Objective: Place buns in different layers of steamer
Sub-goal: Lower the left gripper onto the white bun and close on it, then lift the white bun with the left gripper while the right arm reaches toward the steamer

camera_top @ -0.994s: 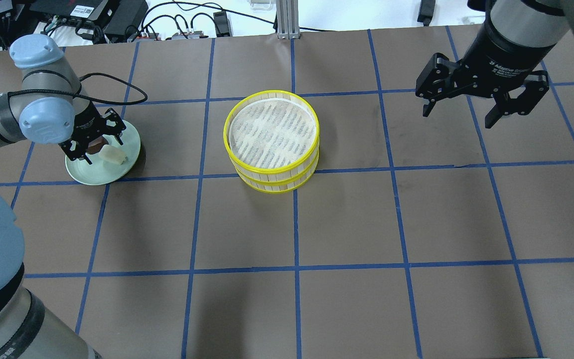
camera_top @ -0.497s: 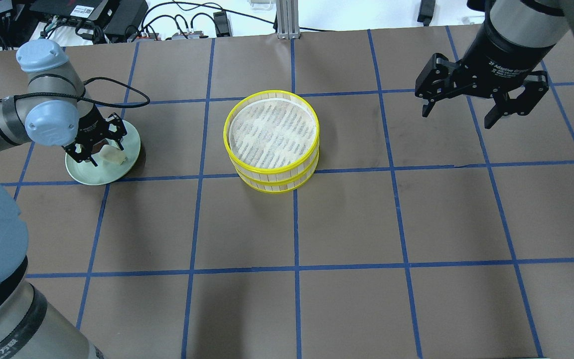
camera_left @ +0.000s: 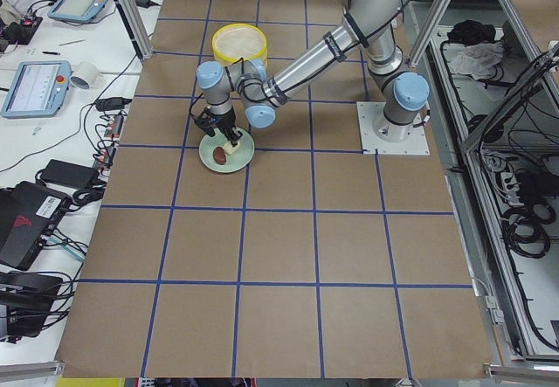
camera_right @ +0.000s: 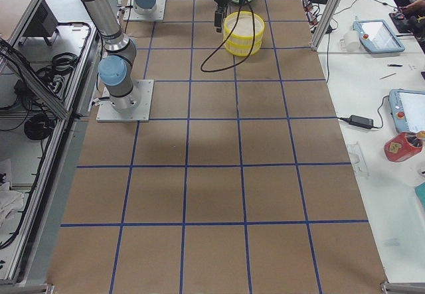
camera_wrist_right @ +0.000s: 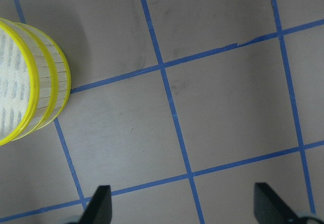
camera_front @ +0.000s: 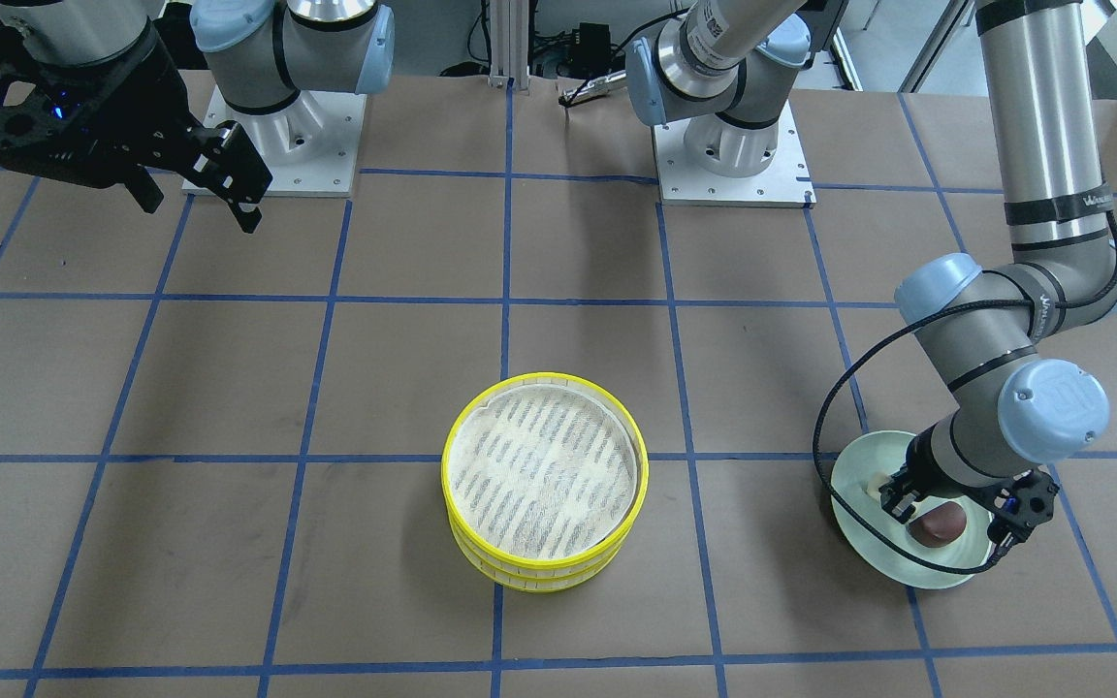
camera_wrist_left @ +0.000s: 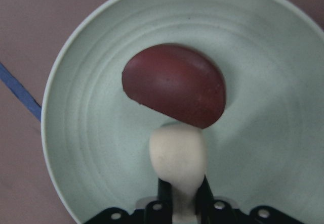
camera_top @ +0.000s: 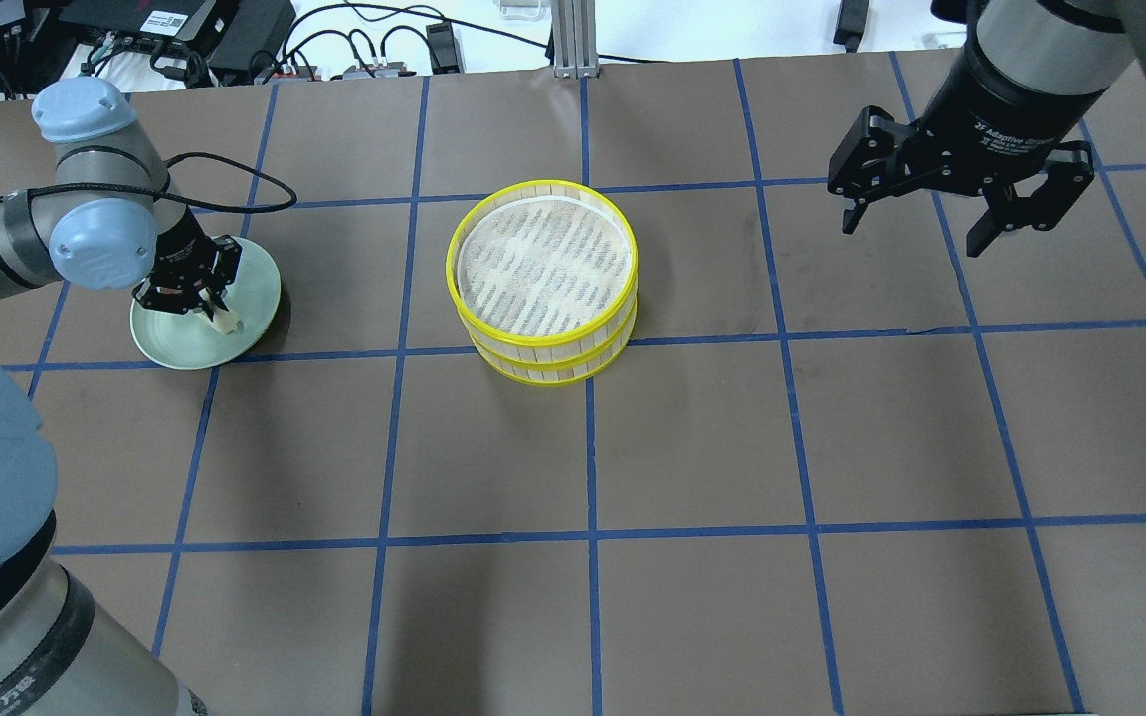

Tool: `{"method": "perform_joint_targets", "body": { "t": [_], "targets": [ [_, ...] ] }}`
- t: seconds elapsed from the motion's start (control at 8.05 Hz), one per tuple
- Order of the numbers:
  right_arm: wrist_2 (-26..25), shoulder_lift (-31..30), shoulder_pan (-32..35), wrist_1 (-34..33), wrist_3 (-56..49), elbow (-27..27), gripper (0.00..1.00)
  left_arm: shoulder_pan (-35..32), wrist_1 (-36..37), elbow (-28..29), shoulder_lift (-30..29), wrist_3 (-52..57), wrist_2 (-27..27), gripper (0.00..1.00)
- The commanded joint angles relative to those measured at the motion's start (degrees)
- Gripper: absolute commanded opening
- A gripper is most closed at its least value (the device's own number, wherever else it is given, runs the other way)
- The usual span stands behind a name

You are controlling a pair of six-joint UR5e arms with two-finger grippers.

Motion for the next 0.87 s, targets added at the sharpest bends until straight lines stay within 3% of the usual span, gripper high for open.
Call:
{"method": "perform_joint_targets", "body": {
  "t": [0.0,0.37,0.75],
  "targets": [
    [-0.02,0.03,0.0,-0.22,-0.03,0.0,1.0,-0.18,-1.79,0.43,3.34,-0.41,-0.2,0.0],
    [-0.11,0.12,0.0,-0.22,-0.03,-0.09,1.0,-0.96,-7.68,0.6,9.67,-0.5,-0.29,0.0],
    [-0.02,0.03,-0.08,-0.31,-0.03,-0.09,1.0,-6.83,-7.86,0.87,12.23,-3.2,-0.55,0.0]
  ]
}}
